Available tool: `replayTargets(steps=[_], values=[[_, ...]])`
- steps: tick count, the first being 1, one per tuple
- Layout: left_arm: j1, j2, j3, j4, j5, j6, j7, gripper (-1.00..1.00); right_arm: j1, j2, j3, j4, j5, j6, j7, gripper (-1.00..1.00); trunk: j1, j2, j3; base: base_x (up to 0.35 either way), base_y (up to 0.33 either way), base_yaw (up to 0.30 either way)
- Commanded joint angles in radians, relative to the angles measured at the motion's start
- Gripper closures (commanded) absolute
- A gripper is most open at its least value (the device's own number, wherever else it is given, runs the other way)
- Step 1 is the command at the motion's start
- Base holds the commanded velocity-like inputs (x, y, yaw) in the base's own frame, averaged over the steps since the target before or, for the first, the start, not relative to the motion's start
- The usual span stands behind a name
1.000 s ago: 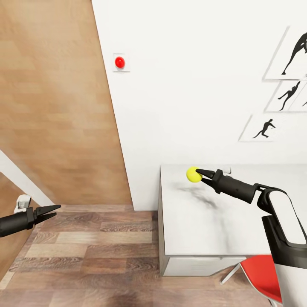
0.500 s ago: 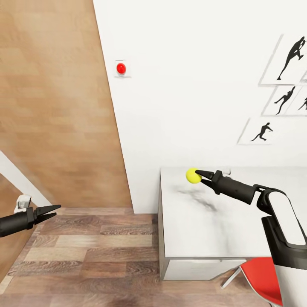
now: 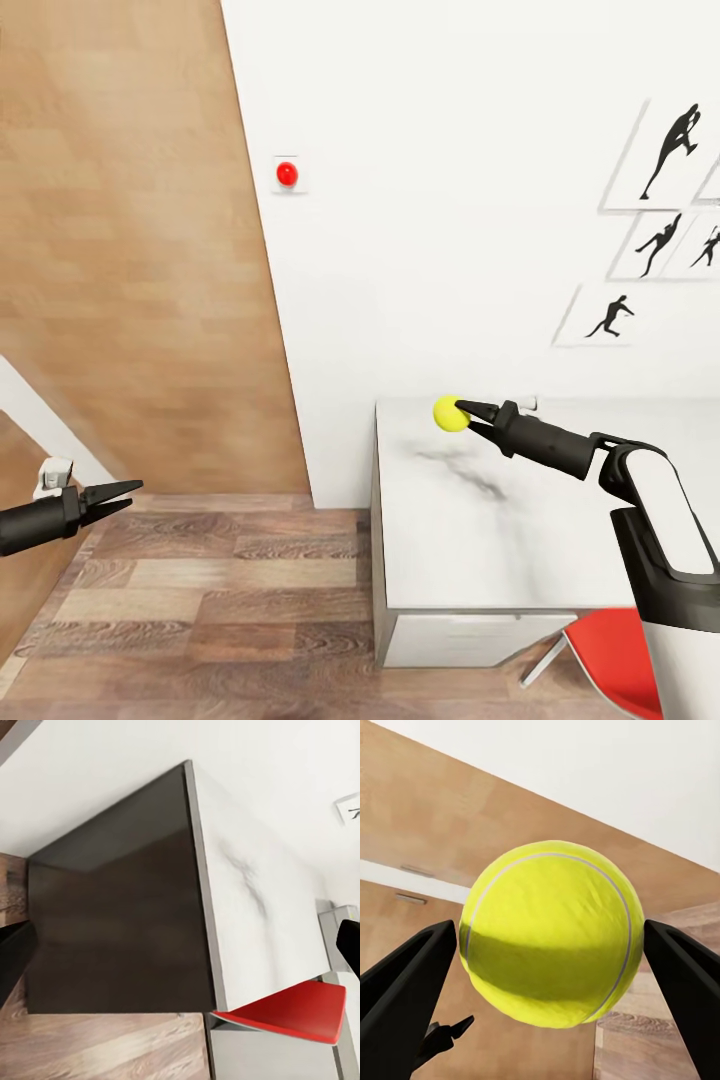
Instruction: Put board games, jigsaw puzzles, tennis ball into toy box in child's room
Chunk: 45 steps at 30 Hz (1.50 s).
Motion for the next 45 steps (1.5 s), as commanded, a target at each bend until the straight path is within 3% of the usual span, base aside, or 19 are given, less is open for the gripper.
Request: replayTargets(steps=[1,30,45], values=[[-0.001,0.0,0.001,0.0,-0.003,0.004,-0.004,-1.0,-0.001,0.0,-0.001,-0.001,-0.01,0.003,-0.01,1.0,0.001,-0.002,0.0,0.0,0.0,0.0],[-0.001,0.0,0.001,0.0,-0.003,0.004,-0.004,-1.0,-0.001,0.006,0.0,-0.001,-0.008,0.003,-0.011,1.0,0.001,-0.002,0.047,0.0,0.0,0.0],[-0.001,0.0,0.001,0.0,-0.003,0.004,-0.005,-1.0,-0.001,0.001,0.0,0.002,-0.009,0.003,-0.012,1.0,0.001,-0.002,0.05,0.0,0.0,0.0]])
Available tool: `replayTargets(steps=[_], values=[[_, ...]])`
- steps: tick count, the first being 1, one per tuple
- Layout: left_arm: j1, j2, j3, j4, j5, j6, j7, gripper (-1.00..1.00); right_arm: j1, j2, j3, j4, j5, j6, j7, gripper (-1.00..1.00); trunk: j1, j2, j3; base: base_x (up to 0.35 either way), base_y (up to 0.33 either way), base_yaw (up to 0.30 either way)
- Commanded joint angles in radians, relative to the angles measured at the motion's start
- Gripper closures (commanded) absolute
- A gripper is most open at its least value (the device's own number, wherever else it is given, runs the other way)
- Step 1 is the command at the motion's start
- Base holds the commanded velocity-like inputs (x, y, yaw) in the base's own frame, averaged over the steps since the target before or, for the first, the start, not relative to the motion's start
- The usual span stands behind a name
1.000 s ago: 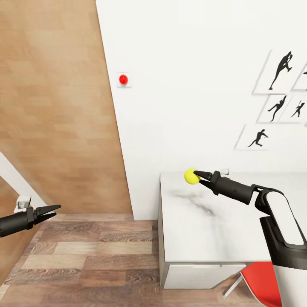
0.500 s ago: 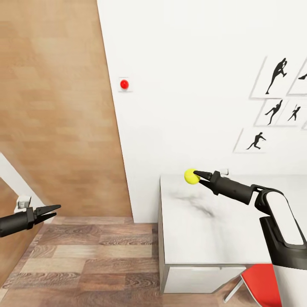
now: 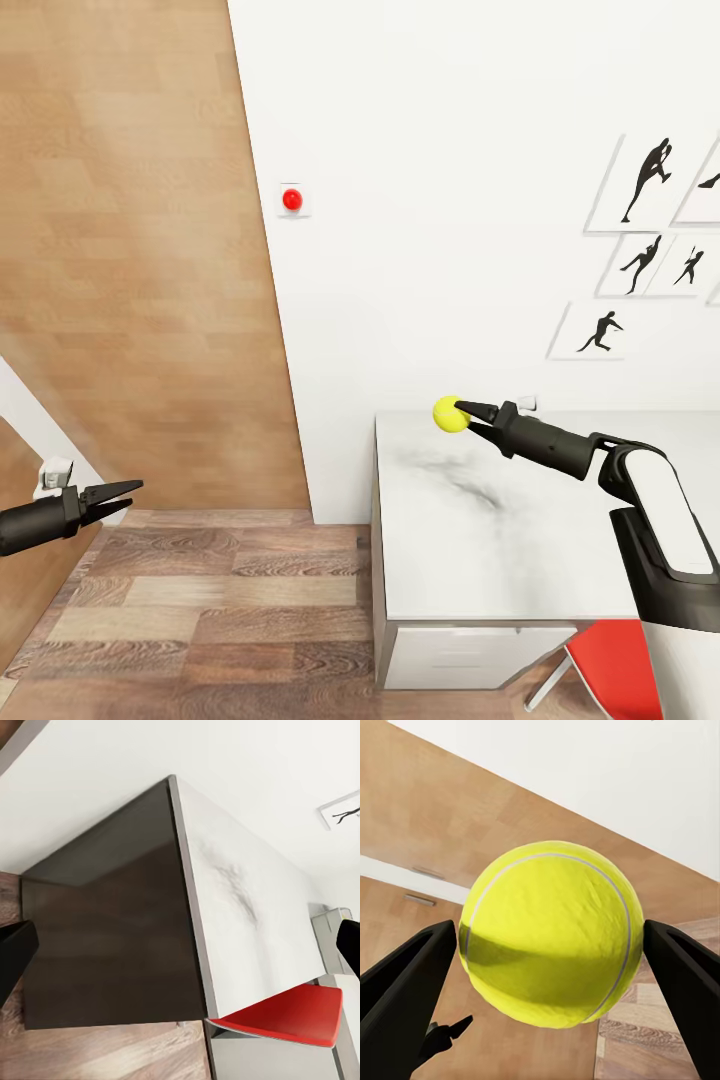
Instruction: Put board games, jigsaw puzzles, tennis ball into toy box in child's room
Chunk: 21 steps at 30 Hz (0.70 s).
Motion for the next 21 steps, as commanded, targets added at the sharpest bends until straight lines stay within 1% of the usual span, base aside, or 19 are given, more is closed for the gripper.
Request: replayTargets(steps=[1,5,10,21], values=[[-0.001,0.0,0.001,0.0,-0.002,0.004,-0.004,-1.0,-0.001,0.0,-0.001,-0.001,-0.01,0.003,-0.01,1.0,0.001,-0.002,-0.002,0.0,0.0,0.0],[-0.001,0.0,0.001,0.0,-0.002,0.004,-0.005,-1.0,-0.001,-0.001,-0.001,0.0,-0.01,0.003,-0.01,1.0,0.001,-0.002,-0.002,0.0,-0.053,0.0],[-0.001,0.0,0.001,0.0,-0.002,0.004,-0.004,-1.0,-0.001,-0.001,-0.001,0.0,-0.01,0.003,-0.01,1.0,0.001,-0.002,0.0,0.0,-0.231,-0.055],[-0.001,0.0,0.001,0.0,-0.002,0.004,-0.005,-1.0,-0.002,-0.001,-0.001,-0.001,-0.01,0.003,-0.009,1.0,0.001,-0.002,0.012,0.0,-0.291,-0.185]])
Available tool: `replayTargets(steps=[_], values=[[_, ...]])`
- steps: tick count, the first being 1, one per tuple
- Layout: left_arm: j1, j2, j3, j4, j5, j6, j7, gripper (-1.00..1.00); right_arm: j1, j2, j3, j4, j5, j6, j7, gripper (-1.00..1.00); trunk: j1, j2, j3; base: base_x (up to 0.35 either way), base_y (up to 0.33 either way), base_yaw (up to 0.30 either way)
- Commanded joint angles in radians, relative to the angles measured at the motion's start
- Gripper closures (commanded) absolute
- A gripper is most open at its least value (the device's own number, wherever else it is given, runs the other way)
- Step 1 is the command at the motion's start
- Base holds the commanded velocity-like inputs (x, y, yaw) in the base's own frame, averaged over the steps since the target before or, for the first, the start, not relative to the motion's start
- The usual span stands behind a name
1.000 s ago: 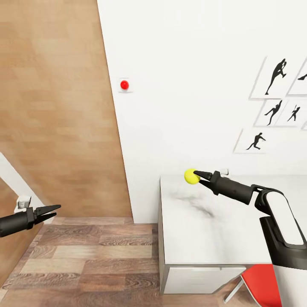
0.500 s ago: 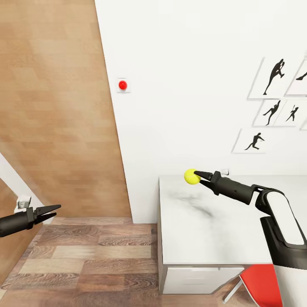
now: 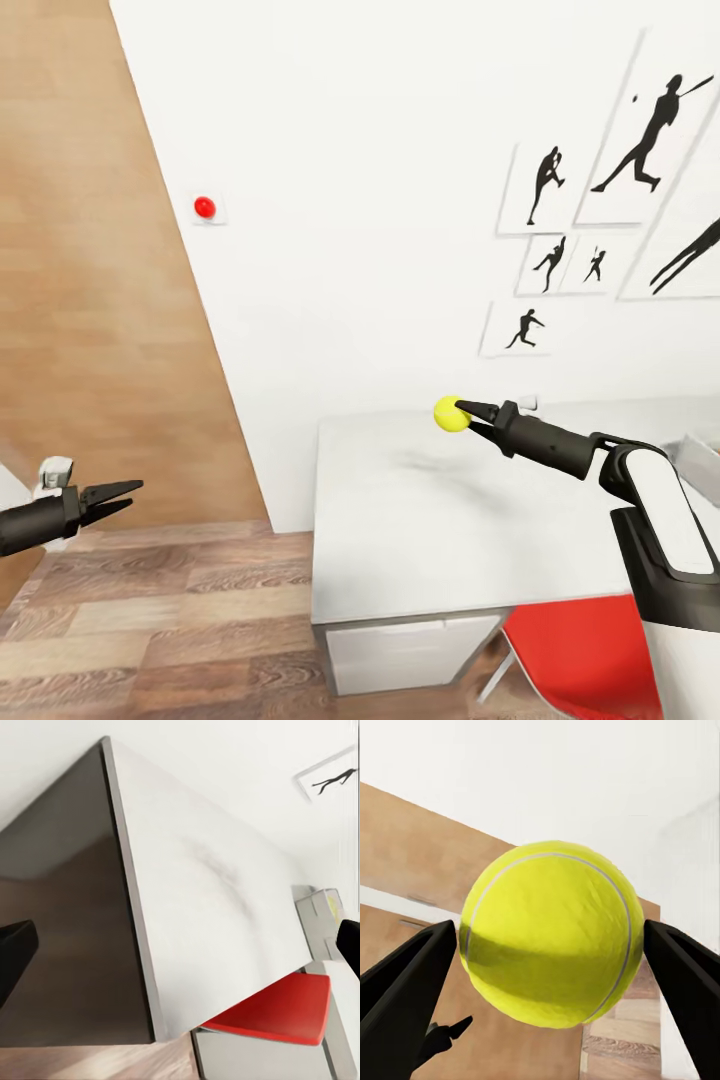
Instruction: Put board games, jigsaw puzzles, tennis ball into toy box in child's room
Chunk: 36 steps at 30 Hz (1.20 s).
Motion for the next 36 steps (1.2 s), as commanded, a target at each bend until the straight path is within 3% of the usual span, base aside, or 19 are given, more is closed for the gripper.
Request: replayTargets(steps=[1,36], values=[[-0.001,0.0,0.001,0.0,-0.003,0.004,-0.004,-1.0,-0.001,0.0,-0.001,0.0,-0.011,0.003,-0.01,1.0,0.001,-0.002,-0.001,0.0,-0.297,-0.211],[-0.001,0.0,0.001,0.0,-0.003,0.004,-0.003,-1.0,-0.017,-0.001,-0.004,-0.007,-0.011,0.003,-0.011,1.0,0.001,-0.002,0.041,0.017,-0.3,-0.213]])
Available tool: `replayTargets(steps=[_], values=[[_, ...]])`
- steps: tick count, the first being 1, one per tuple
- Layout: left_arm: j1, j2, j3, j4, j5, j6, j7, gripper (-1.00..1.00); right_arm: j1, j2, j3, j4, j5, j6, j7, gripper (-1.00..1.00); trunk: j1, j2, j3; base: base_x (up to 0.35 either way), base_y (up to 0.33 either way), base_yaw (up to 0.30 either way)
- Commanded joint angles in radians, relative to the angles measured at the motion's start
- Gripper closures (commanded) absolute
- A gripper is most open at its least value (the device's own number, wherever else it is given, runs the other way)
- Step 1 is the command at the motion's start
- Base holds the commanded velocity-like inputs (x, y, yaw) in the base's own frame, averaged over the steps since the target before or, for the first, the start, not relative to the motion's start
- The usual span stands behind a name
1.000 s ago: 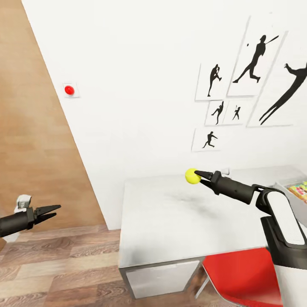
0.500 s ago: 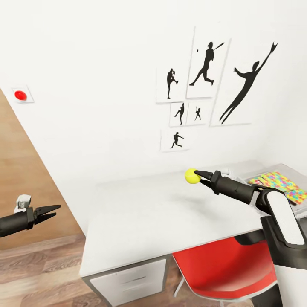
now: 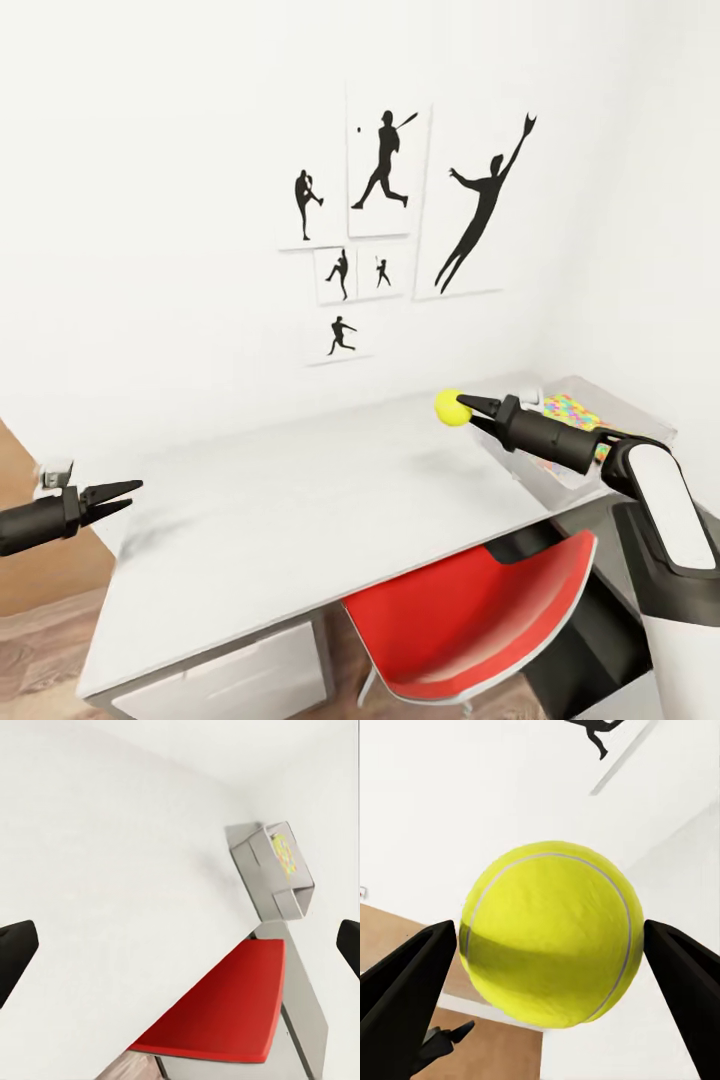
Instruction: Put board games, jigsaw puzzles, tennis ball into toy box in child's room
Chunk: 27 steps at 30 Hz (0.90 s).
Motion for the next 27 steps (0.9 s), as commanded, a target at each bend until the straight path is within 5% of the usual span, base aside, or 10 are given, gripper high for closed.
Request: replayTargets(steps=[1,17,27], values=[[-0.001,0.0,0.001,0.0,-0.003,0.004,-0.004,-1.0,-0.001,0.0,0.0,0.0,-0.011,0.003,-0.01,1.0,0.001,-0.002,-0.001,0.083,-0.303,-0.214],[-0.001,0.0,0.001,-0.002,-0.003,0.004,-0.004,-1.0,-0.005,-0.003,0.001,-0.001,-0.01,0.003,-0.01,1.0,0.001,-0.002,0.018,0.128,-0.269,-0.214],[-0.001,-0.001,0.0,-0.004,-0.003,0.004,-0.004,-1.0,-0.004,-0.003,0.002,-0.002,-0.01,0.003,-0.01,1.0,0.001,-0.002,0.03,0.017,-0.056,-0.214]])
